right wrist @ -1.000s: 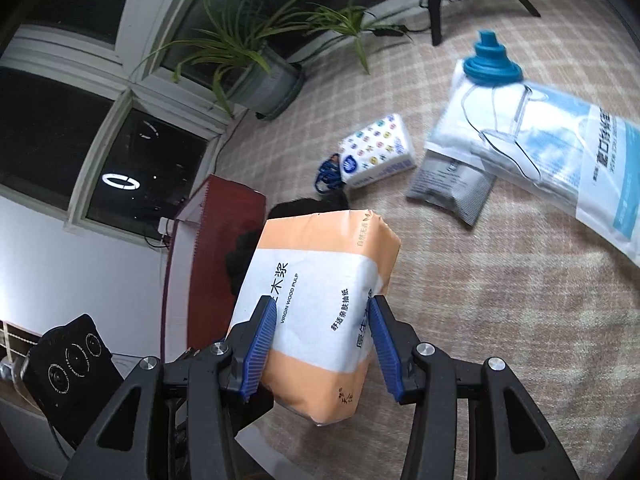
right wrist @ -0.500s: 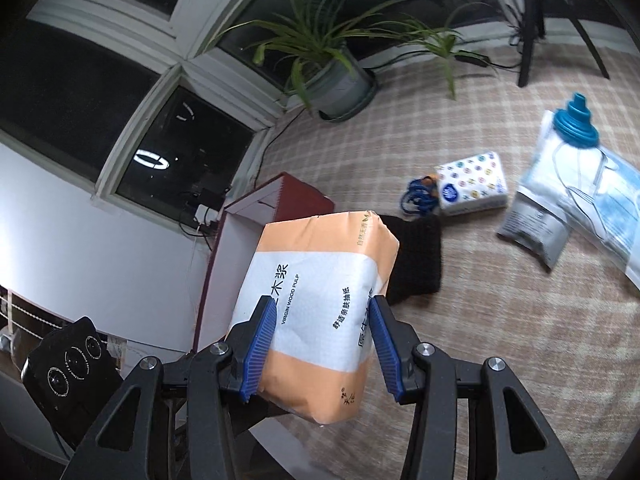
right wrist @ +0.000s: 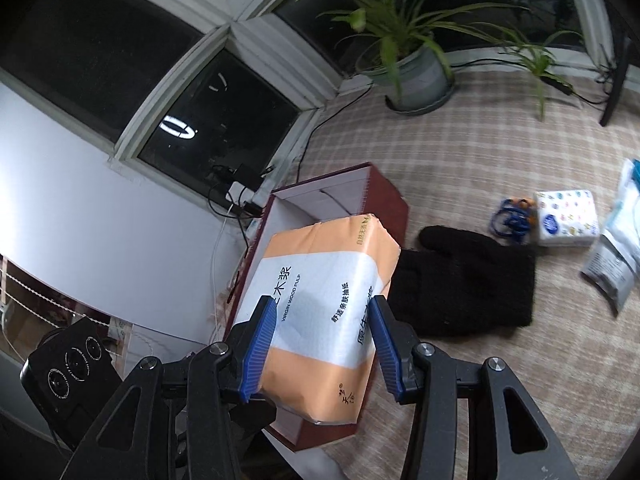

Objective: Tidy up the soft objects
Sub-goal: 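Carry the tissue pack with the right tool and release it into the shoebox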

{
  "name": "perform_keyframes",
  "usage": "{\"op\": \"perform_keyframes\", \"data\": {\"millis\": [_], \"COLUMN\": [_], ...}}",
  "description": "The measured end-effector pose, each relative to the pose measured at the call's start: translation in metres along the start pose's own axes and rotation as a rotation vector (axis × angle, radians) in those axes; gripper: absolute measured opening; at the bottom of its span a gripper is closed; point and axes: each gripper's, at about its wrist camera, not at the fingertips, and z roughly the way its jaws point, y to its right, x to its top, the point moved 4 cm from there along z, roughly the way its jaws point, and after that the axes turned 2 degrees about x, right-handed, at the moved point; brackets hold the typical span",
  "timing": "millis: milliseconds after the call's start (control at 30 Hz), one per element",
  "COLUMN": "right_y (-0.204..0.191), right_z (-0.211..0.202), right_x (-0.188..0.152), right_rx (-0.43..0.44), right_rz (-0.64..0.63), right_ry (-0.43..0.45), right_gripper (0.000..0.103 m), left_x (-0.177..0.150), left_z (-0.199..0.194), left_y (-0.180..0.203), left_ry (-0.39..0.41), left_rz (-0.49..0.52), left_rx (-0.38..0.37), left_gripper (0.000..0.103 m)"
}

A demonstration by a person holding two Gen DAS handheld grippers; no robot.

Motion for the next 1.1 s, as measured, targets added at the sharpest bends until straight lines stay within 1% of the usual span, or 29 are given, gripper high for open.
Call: {"op": "perform_keyframes", "data": {"millis": [267,567,800,867,933,1100], "right_y": [-0.030,-0.044,-0.043,-0.043,-0.043,-0.042], "right_z": [0.038,0.071,0.084,0.088,0.090,0.088], "right_x": [0.011,0.023,0.032,0.036,0.039,0.047], "right_rx": [0.018,0.010,0.000,-0.008,-0.015,-0.031], "right_rz": [-0.040,-0.060,-0.070,-0.084,-0.092,-0.113], "right_ry": [-0.027,-0.047,-0.054,-0.056,-0.052,-0.031], "right_gripper": [0.044,0.044,0.044,0.044,0.044,0.045], "left_x": [0.008,0.016,0.019,0.020,0.020,0.019], "left_z": [-0.011,-0.007,0.000,0.005,0.011,0.013], "left_y": [-0.036,-0.074,-0.086,-0.090,-0.096,-0.105], "left_ry": [0.021,0.003,-0.014,-0.025,-0.032,-0.037], "left_rz": [-0.019,-0.035,-0.029,-0.027,-0.023,-0.050], "left_rx": [0.043,0.072,0.090,0.112,0.155,0.166], "left_gripper": [0.064,0.064,0.064,0.064,0.064,0.064]}}
